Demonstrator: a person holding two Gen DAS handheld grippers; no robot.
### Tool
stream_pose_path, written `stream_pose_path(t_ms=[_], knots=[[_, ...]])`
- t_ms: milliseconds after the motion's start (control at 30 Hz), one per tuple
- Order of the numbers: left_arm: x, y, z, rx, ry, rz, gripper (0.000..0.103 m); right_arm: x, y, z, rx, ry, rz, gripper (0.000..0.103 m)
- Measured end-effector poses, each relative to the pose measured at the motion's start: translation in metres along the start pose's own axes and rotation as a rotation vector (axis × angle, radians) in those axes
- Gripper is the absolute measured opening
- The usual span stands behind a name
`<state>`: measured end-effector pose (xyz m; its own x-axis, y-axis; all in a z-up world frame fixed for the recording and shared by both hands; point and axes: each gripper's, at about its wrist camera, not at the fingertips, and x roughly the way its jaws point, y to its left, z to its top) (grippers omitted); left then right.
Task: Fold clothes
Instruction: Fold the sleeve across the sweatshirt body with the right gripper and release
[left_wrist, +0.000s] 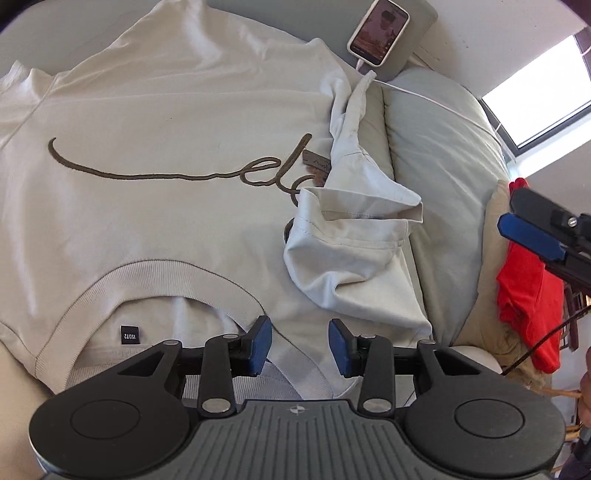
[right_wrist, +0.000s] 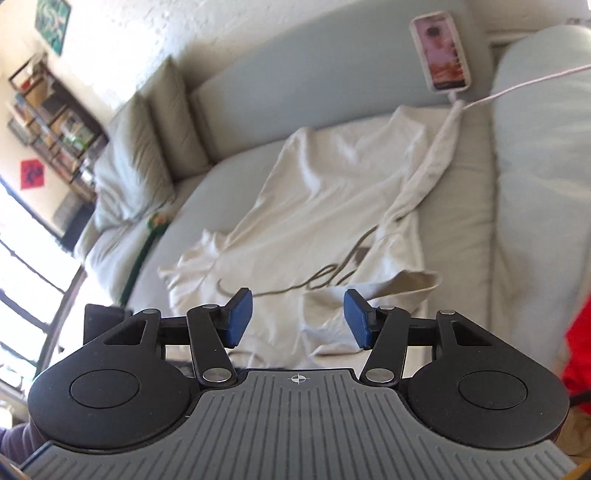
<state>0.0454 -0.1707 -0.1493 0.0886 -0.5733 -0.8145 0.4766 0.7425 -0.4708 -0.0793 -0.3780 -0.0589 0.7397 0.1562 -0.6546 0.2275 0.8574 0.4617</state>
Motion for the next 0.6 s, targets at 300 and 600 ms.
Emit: stream_pose_path(t_ms=[300, 600], knots=[[-0.020, -0.006, -0.001, 0.092, -0.081, 0.057, 0.039, 0.043, -0.065, -0.004, 0.300, 0.038, -0.199, 0.043], [-0.020, 0.008, 0.003, 0.043, -0.080, 0.069, 0.039, 0.088, -0.027, 0.014, 0.122, 0.179, -0.204, 0.040]])
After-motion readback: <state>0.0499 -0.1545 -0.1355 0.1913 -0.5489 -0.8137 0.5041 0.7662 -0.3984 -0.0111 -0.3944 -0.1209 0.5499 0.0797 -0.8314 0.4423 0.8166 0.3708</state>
